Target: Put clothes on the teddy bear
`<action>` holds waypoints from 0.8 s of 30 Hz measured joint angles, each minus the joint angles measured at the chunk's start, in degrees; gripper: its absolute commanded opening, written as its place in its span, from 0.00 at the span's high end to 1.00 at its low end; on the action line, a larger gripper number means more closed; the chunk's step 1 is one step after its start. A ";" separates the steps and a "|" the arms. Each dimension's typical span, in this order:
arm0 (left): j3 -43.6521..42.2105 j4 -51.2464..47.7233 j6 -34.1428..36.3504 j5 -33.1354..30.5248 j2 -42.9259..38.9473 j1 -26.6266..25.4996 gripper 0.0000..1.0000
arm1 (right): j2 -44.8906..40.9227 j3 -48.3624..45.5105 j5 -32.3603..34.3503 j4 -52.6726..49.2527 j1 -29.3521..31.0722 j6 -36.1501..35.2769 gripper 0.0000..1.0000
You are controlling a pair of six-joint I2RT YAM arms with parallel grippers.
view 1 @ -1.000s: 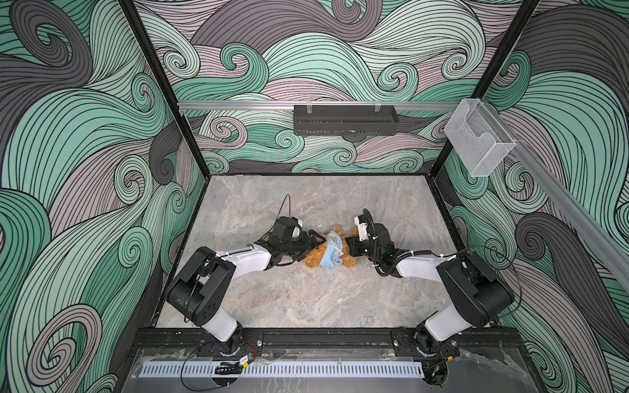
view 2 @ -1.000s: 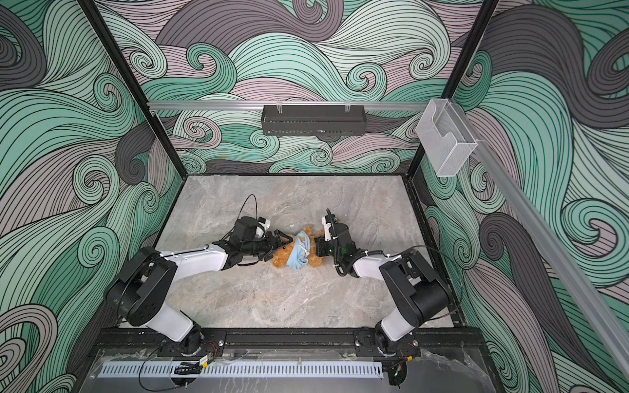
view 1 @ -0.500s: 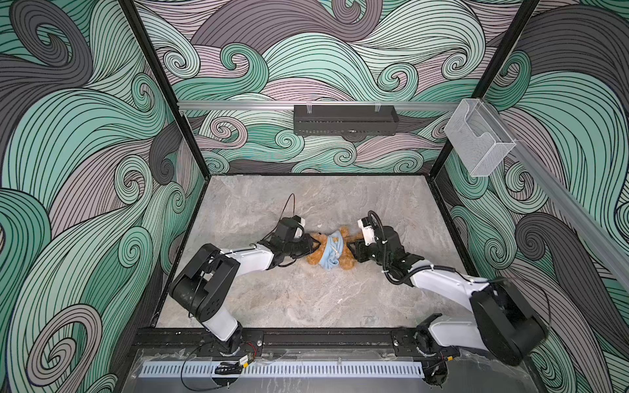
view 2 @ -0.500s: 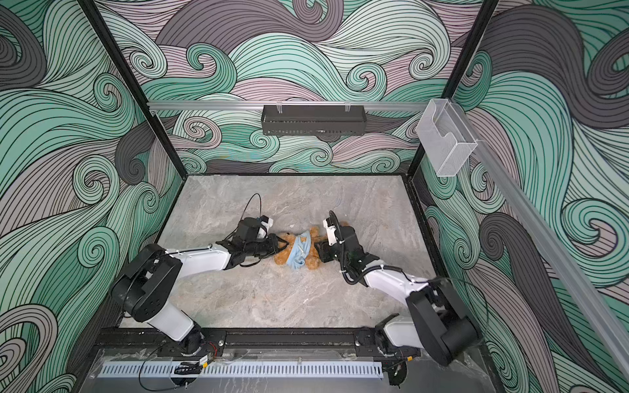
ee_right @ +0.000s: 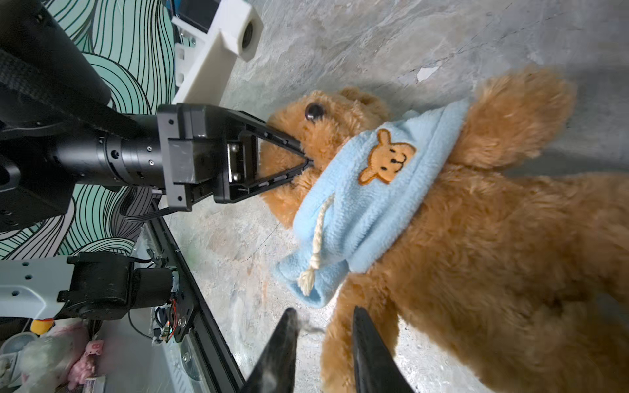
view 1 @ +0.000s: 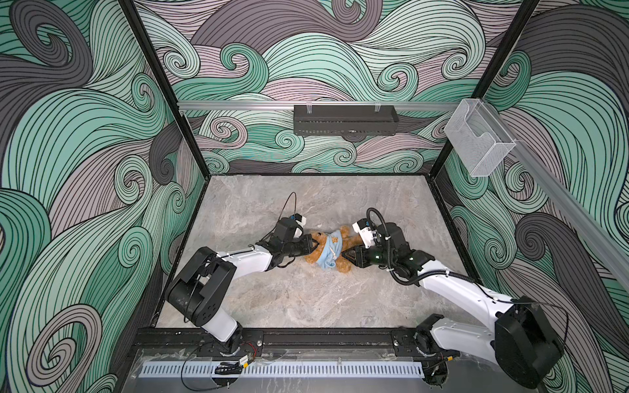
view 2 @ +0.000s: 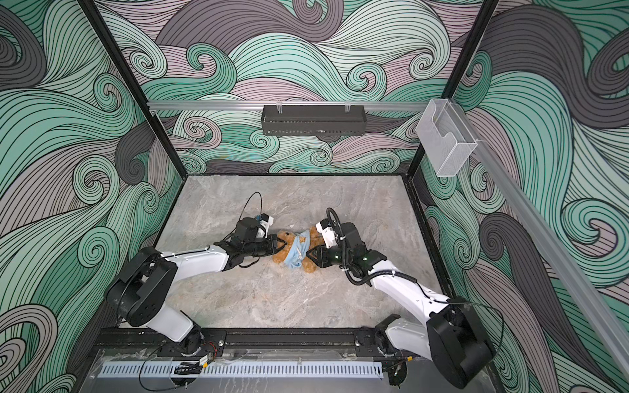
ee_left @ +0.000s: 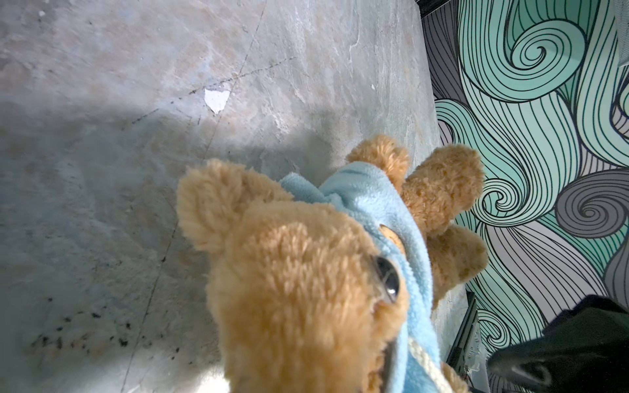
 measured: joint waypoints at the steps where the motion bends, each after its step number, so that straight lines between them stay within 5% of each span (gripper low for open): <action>1: 0.00 -0.28 -0.04 -0.15 -0.26 -0.13 1.00 | 0.74 0.61 -0.15 -0.07 0.00 0.46 0.75; 24: 0.00 -1.86 -0.07 -1.20 -1.36 -0.17 1.00 | 16.46 1.92 -2.58 11.30 0.63 9.99 0.78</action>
